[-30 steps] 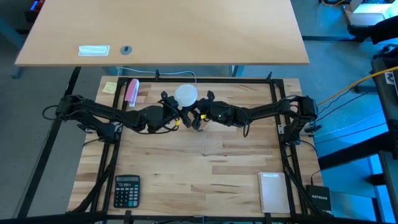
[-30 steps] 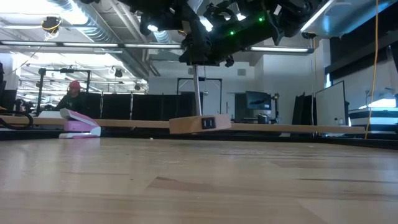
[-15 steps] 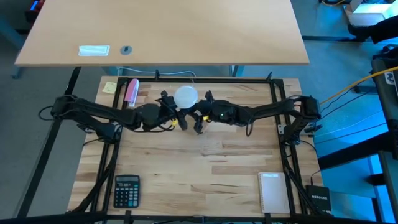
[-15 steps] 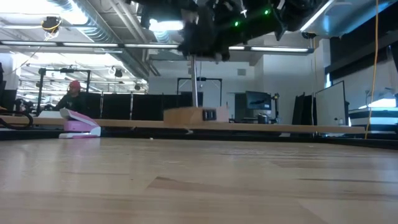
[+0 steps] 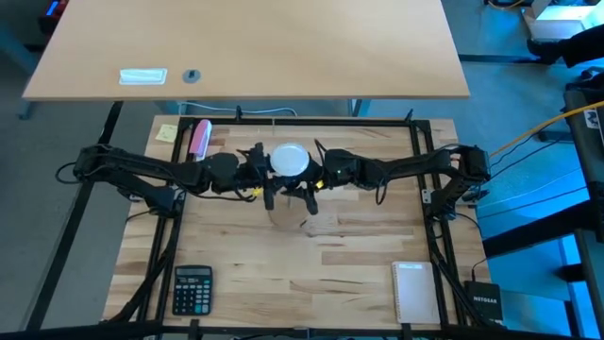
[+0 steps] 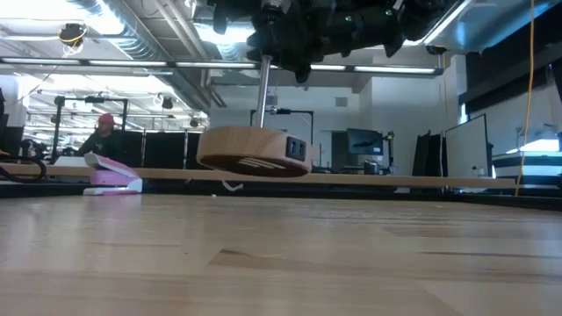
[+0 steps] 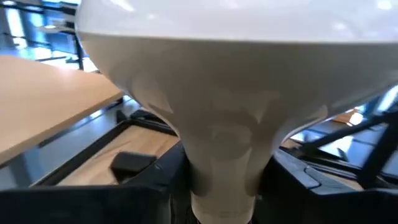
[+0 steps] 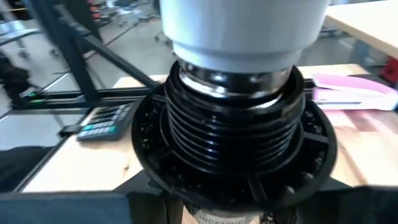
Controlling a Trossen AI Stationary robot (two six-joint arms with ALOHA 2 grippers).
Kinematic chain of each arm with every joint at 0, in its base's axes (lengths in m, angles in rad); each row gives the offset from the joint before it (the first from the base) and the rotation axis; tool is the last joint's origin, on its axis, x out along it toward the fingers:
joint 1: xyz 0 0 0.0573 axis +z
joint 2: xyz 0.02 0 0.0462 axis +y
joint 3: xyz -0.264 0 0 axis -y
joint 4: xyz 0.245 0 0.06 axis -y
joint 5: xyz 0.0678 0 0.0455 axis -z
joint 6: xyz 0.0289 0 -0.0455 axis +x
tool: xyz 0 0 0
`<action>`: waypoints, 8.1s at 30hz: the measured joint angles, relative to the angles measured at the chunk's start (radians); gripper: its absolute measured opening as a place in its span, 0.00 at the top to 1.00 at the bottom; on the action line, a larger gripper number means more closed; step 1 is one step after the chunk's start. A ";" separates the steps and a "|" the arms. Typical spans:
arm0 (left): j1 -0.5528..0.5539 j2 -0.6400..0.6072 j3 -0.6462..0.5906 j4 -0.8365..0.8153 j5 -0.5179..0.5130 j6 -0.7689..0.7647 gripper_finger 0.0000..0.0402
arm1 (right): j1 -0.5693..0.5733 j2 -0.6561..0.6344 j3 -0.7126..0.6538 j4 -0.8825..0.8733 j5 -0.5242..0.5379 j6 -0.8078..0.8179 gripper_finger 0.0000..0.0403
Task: Screw lightbulb
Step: Insert the lightbulb into the desk lamp
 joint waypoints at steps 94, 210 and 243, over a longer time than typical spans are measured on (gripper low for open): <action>-0.037 -0.387 -0.004 -0.490 -0.085 0.070 0.44 | 0.020 0.012 0.043 -0.098 0.046 -0.121 0.63; -0.089 -0.037 0.138 -0.239 0.207 0.267 0.65 | 0.040 0.002 0.125 -0.206 -0.337 -0.160 0.63; -0.085 -0.140 0.135 -0.398 0.109 0.199 0.20 | 0.055 -0.005 0.128 -0.276 -0.023 -0.199 0.63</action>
